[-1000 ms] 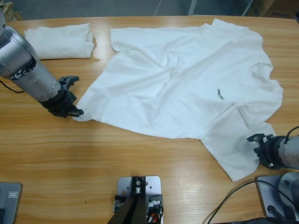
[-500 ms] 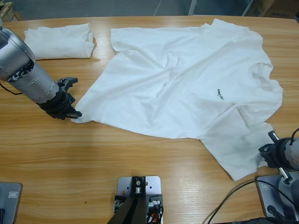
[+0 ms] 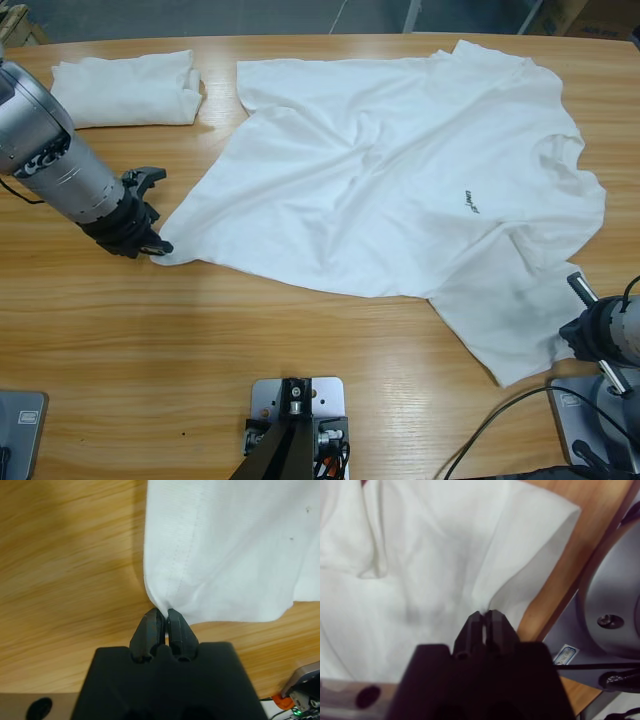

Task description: Fold clothes

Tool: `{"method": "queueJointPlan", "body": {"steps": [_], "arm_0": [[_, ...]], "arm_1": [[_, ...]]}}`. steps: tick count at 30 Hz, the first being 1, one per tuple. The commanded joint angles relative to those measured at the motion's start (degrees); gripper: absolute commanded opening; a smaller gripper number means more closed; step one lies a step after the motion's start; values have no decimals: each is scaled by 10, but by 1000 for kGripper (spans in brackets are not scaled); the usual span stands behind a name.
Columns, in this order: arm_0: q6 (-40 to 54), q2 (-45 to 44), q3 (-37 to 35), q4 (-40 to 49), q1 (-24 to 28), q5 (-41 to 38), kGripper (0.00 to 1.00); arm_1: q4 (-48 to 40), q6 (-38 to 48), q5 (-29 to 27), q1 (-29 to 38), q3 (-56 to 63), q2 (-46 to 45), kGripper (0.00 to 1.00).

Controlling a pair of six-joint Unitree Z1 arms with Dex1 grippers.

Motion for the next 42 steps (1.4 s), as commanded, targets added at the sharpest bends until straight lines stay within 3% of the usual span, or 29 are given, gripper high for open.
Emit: {"method": "queueJointPlan", "body": {"steps": [1, 9, 19, 24, 27, 31, 37, 42], "arm_0": [[2, -27, 61, 10, -11, 3, 0], [-29, -54, 62, 38, -26, 0, 0], [-86, -69, 54, 89, -46, -9, 0], [-85, -65, 45, 90, -49, -7, 0], [-85, -60, 20, 89, -45, 4, 0], [-85, -41, -43, 90, -19, 8, 0], [-84, -2, -143, 107, 21, 6, 0], [-80, 28, -209, 128, 50, 5, 0]], "arm_1": [[107, -10, 36, -3, -35, -28, 0], [280, -29, 33, -3, -122, -90, 0], [279, -45, 67, 18, -134, -61, 0], [279, -57, 40, 18, -150, -67, 0], [209, -124, -41, 15, -165, -60, 0], [135, -184, -88, -8, -167, -23, 0], [41, -297, -105, -108, -165, -13, 0], [-90, -435, -105, -216, -172, 4, 0]]}}
